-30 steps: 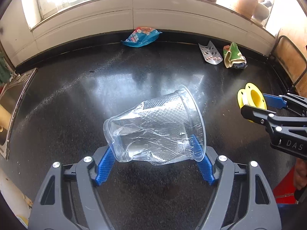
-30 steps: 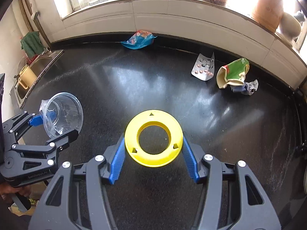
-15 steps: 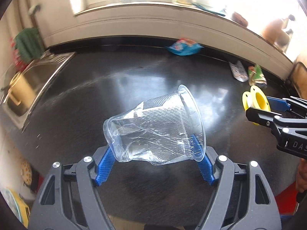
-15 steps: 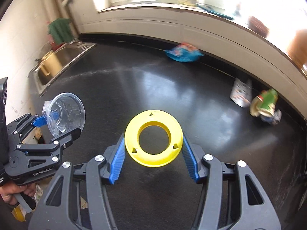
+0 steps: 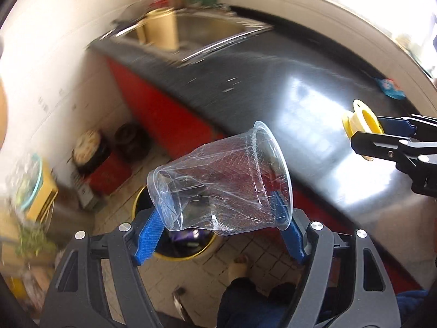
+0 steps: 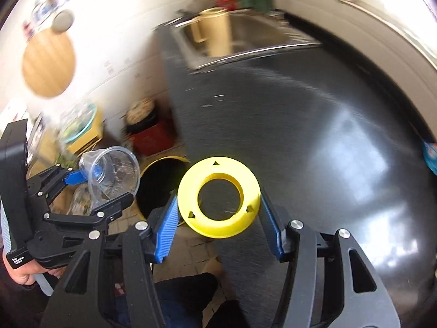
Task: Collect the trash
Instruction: 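Carry cup and tape roll over the trash bin and open both tools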
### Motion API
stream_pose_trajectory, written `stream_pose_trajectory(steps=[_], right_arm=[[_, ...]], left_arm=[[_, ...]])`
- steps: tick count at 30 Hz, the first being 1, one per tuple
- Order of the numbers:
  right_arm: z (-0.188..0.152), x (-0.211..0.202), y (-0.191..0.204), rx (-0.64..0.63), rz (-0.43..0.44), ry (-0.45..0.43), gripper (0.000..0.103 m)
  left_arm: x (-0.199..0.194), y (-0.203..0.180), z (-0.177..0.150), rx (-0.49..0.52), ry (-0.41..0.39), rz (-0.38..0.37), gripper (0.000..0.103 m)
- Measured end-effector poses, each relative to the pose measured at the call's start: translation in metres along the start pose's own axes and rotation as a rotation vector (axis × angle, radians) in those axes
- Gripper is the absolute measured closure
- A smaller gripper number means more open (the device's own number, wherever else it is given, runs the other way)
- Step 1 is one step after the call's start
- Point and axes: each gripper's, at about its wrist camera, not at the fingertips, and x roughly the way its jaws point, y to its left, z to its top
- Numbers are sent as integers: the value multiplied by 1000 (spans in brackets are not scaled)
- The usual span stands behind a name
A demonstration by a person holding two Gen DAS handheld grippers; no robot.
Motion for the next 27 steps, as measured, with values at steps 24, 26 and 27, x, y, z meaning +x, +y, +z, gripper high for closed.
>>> stream_pose_trajectory(steps=[24, 26, 27], right_arm=[[73, 135, 127, -162, 145, 198, 48], [76, 136, 127, -162, 144, 194, 48], [78, 137, 127, -161, 142, 196, 48]], left_arm=[[67, 118, -44, -217, 66, -31, 29], [70, 118, -42, -213, 71, -44, 28], [71, 118, -41, -209, 72, -42, 27]])
